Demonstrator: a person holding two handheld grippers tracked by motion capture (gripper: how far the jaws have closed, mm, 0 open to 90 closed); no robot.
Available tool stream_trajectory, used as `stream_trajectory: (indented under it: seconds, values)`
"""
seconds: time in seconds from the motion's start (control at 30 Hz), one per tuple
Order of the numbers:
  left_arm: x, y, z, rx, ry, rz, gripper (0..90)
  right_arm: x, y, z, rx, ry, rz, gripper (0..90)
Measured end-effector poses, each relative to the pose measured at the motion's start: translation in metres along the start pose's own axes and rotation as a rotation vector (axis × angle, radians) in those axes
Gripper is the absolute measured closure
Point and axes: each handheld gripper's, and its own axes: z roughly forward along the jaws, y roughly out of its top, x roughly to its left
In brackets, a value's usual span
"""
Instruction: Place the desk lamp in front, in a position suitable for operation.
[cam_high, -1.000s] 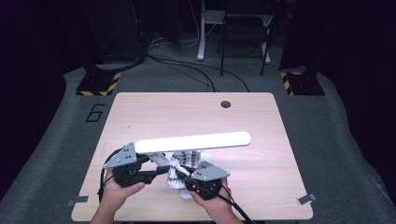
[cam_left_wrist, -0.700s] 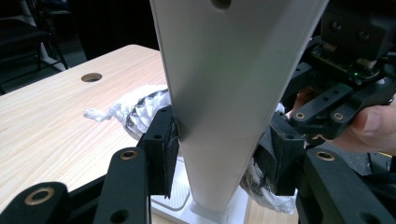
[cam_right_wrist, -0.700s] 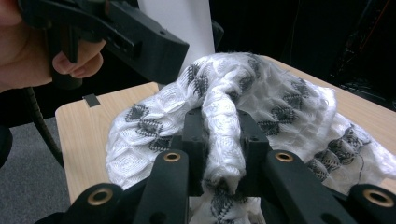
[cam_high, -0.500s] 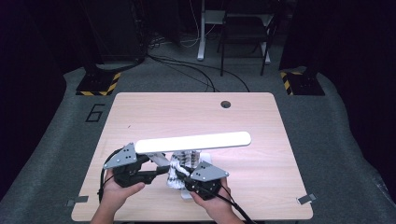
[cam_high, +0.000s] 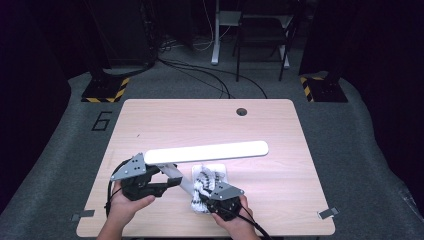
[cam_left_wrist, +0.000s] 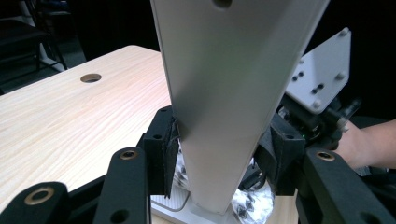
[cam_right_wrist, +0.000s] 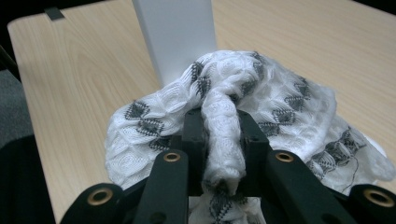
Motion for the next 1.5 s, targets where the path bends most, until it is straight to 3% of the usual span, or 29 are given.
stream_trajectory:
  seconds: [0.17, 0.3, 0.53, 0.73, 0.93, 1.0, 1.27, 1.5]
  values:
    - [0.002, -0.003, 0.0, -0.018, -0.018, -0.003, 50.9, -0.004, -0.015, 0.001, 0.026, -0.018, 0.027, 74.2]
    - [0.003, -0.007, 0.006, -0.006, -0.029, 0.021, 47.5, -0.008, -0.022, 0.0, 0.057, -0.022, 0.036, 73.7]
    - [0.008, -0.019, 0.012, -0.036, -0.08, -0.008, 46.8, -0.008, -0.023, 0.0, 0.055, -0.025, 0.051, 73.7]
    - [0.01, -0.03, 0.021, 0.004, -0.059, -0.009, 46.8, -0.011, -0.024, -0.001, 0.057, -0.027, 0.048, 73.5]
    - [0.012, -0.039, 0.028, 0.003, -0.065, -0.012, 45.3, -0.012, -0.026, -0.002, 0.053, -0.027, 0.067, 73.3]
    - [0.013, -0.043, 0.032, -0.008, -0.083, -0.032, 43.7, -0.013, -0.026, -0.002, 0.055, -0.026, 0.065, 73.2]
    - [0.011, -0.051, 0.042, 0.01, -0.117, -0.028, 39.4, -0.014, -0.028, -0.003, 0.054, -0.026, 0.074, 73.1]
    - [0.009, -0.058, 0.052, 0.025, -0.12, -0.036, 38.7, -0.014, -0.029, -0.003, 0.047, -0.024, 0.077, 73.1]
